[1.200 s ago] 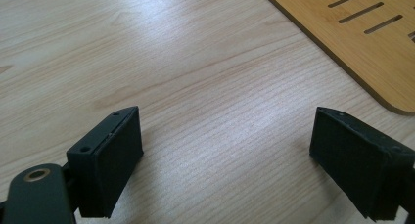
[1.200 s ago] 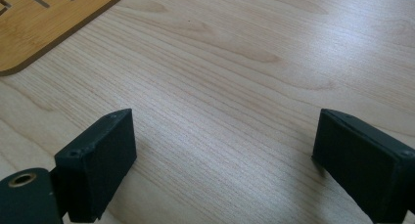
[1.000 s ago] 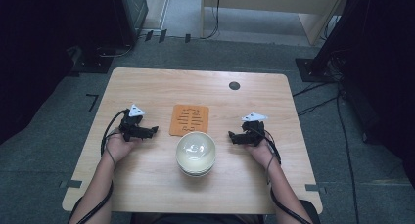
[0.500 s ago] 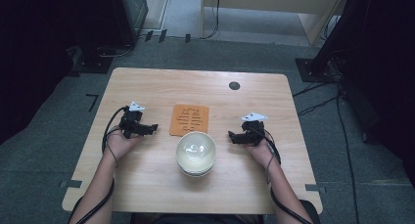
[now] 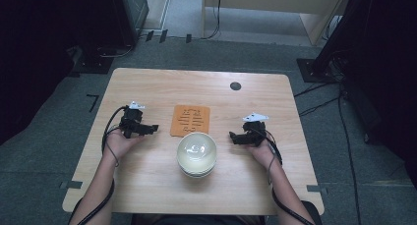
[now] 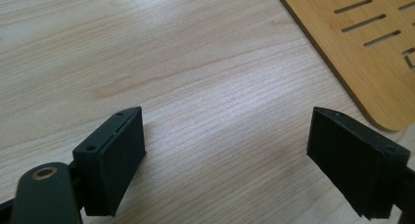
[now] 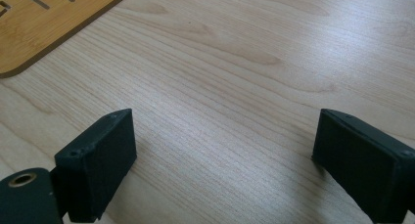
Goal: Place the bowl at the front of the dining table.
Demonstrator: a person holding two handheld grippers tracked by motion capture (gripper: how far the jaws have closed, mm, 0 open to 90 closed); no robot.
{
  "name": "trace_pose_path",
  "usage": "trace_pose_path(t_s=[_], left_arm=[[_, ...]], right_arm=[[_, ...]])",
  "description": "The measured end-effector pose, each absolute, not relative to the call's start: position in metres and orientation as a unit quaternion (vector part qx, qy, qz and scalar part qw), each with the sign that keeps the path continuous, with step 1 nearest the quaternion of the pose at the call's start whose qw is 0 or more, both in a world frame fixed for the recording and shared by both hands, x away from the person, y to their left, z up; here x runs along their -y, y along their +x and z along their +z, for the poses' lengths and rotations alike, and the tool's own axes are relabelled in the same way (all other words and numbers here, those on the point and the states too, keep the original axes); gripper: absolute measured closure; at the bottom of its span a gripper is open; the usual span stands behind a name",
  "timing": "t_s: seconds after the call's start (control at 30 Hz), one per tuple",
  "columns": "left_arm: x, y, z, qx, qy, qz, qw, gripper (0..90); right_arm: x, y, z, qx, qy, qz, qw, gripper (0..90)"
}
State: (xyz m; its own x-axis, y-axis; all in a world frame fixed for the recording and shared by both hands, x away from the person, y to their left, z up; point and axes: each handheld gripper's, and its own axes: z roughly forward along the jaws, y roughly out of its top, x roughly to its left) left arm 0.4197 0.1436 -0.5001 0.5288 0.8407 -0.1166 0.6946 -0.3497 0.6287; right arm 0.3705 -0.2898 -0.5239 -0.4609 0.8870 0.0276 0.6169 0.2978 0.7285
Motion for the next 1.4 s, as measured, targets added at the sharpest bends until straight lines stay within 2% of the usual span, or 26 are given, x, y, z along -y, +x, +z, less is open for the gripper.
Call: trace_pose_path(t_s=[0.2, 0.23, 0.27, 0.3, 0.57, 1.03, 1.4], left_arm=[[-0.145, 0.418, -0.498, -0.464, 0.812, 0.090, 0.342, 15.6], [-0.144, 0.417, -0.497, -0.460, 0.815, 0.096, 0.339, 18.0], [-0.143, 0.416, -0.496, -0.459, 0.816, 0.103, 0.337, 24.6], [-0.142, 0.416, -0.496, -0.459, 0.816, 0.104, 0.336, 26.3], [-0.138, 0.413, -0.489, -0.438, 0.824, 0.097, 0.347, 25.8], [-0.137, 0.414, -0.486, -0.452, 0.824, 0.092, 0.328, 23.0], [-0.128, 0.413, -0.481, -0.436, 0.835, 0.072, 0.327, 23.6]], right_arm=[[0.290, 0.371, -0.524, -0.782, 0.481, 0.346, 0.196, 8.2], [0.290, 0.371, -0.524, -0.782, 0.481, 0.346, 0.195, 8.2], [0.290, 0.371, -0.524, -0.782, 0.481, 0.346, 0.196, 8.2], [0.290, 0.371, -0.524, -0.782, 0.481, 0.346, 0.196, 8.2], [0.290, 0.371, -0.524, -0.782, 0.481, 0.346, 0.196, 8.2], [0.290, 0.371, -0.524, -0.782, 0.480, 0.346, 0.196, 8.2], [0.290, 0.371, -0.524, -0.782, 0.480, 0.346, 0.197, 8.2]])
